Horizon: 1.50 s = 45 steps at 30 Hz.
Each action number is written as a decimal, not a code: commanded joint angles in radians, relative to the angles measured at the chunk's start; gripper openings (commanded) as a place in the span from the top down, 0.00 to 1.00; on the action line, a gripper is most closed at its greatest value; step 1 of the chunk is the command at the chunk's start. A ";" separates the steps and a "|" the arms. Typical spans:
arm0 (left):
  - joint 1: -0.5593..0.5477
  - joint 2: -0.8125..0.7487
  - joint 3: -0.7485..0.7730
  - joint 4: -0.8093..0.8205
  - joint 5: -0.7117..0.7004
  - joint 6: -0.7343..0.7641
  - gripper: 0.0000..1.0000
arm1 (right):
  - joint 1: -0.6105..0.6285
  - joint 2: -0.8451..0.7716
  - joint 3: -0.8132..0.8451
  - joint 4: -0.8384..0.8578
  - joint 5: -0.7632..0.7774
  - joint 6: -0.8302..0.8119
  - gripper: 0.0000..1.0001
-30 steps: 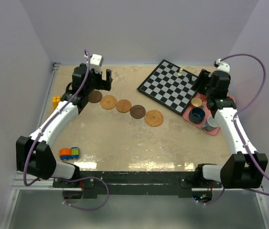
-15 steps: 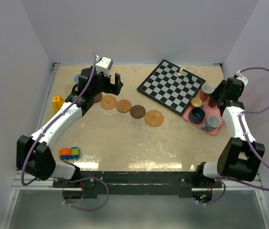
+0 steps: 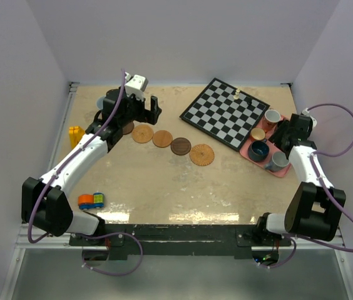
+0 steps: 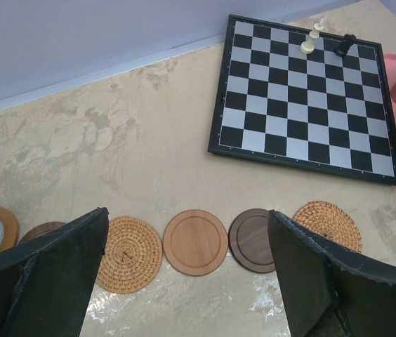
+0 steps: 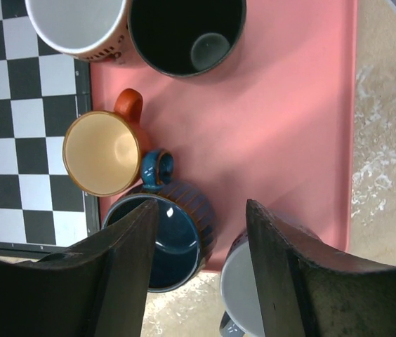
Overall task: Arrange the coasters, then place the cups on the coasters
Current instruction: Pick up the cup at the center of the board.
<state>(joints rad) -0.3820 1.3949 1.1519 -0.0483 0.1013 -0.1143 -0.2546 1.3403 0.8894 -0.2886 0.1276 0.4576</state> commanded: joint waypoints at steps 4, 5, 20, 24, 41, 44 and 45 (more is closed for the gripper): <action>-0.001 -0.017 0.019 0.011 0.014 -0.018 0.01 | 0.002 -0.059 0.045 -0.109 0.085 0.036 0.42; 0.000 -0.019 0.019 0.010 0.015 -0.018 0.01 | 0.002 -0.070 0.046 -0.119 0.110 0.047 0.41; 0.000 -0.039 0.019 0.010 0.006 -0.015 0.01 | 0.002 -0.122 -0.087 -0.034 0.054 0.148 0.45; 0.000 -0.040 0.020 0.007 -0.002 -0.012 0.01 | 0.002 -0.105 -0.118 0.003 0.037 0.171 0.48; 0.000 -0.036 0.020 0.005 -0.012 -0.001 0.01 | 0.000 -0.092 -0.150 0.071 0.064 0.161 0.71; -0.001 -0.033 0.019 0.007 -0.003 0.007 0.01 | 0.002 -0.093 -0.147 0.072 0.064 0.151 0.79; -0.001 -0.036 0.020 0.007 -0.003 0.010 0.01 | 0.002 -0.092 -0.145 0.074 0.063 0.148 0.83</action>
<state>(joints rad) -0.3820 1.3891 1.1519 -0.0513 0.0963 -0.1188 -0.2546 1.2545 0.7414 -0.2611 0.1734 0.6117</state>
